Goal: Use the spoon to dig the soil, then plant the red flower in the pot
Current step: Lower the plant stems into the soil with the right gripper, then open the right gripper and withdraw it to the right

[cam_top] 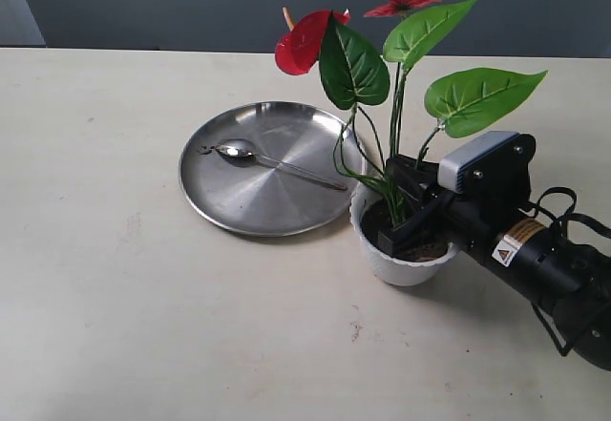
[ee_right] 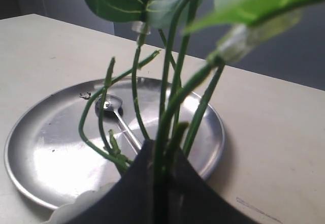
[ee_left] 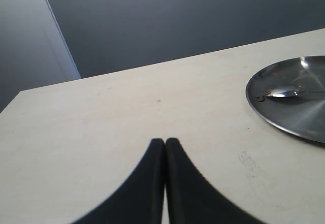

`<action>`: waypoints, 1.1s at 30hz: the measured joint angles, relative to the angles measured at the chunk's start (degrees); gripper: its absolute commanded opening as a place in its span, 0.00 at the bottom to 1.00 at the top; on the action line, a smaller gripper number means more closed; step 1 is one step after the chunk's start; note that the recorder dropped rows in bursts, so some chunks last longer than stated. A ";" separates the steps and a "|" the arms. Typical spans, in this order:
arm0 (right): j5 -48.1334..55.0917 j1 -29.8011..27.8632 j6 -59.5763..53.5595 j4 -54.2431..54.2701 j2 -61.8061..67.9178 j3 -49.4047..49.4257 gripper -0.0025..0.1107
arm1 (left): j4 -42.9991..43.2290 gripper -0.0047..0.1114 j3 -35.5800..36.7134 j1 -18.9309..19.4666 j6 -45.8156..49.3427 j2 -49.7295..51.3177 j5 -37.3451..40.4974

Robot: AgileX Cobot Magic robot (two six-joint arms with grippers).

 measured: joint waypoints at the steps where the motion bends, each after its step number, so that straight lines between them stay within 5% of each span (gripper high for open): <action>1: 0.00 0.00 0.00 0.10 0.00 0.00 0.02 | 0.00 0.04 0.00 0.00 0.00 0.00 0.00; 10: 0.00 0.00 0.00 0.10 0.00 0.00 0.03 | 0.00 0.04 0.00 0.00 0.00 0.00 0.00; 16: 2.43 0.00 0.00 -0.49 0.88 0.66 0.26 | 0.00 0.04 0.00 0.00 0.00 0.00 0.00; 33: 3.98 0.00 0.00 0.58 -1.60 0.82 0.27 | 0.00 0.04 0.00 0.00 0.00 0.00 0.00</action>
